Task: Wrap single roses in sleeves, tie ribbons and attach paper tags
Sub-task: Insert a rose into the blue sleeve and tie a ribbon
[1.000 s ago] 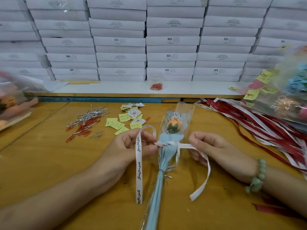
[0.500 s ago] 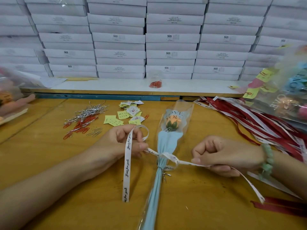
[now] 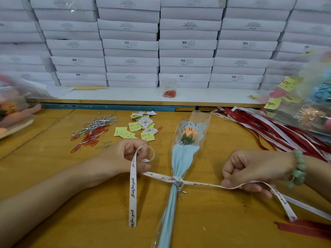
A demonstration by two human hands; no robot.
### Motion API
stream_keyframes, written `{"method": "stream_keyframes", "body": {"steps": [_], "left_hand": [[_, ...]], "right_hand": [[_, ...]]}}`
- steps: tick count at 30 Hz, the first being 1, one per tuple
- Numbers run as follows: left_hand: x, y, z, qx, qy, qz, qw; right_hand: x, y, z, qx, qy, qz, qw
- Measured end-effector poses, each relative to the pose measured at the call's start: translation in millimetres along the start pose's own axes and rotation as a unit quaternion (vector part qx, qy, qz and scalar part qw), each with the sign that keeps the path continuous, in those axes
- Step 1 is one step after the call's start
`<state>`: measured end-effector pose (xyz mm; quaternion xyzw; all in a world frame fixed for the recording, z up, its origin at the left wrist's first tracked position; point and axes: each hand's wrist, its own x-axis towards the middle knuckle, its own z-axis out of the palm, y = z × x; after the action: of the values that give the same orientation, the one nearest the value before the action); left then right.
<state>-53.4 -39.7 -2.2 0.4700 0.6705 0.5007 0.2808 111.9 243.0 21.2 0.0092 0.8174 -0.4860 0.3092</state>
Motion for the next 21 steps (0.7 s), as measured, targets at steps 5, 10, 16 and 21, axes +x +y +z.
{"method": "stream_keyframes", "body": {"steps": [5, 10, 16, 21], "left_hand": [[0, 0, 1, -0.008, -0.012, -0.010, 1.000], [2, -1, 3, -0.012, 0.099, -0.015, 0.995], [1, -1, 10, 0.258, 0.283, 0.063, 0.922], [-8, 14, 25, 0.352, 0.084, 0.188, 0.913]], "right_hand": [[0, 2, -4, 0.016, -0.009, 0.009, 1.000], [-1, 1, -4, 0.014, -0.020, 0.003, 1.000], [-2, 2, -5, 0.030, -0.045, -0.008, 0.999], [0, 0, -3, 0.057, -0.050, -0.025, 0.997]]}}
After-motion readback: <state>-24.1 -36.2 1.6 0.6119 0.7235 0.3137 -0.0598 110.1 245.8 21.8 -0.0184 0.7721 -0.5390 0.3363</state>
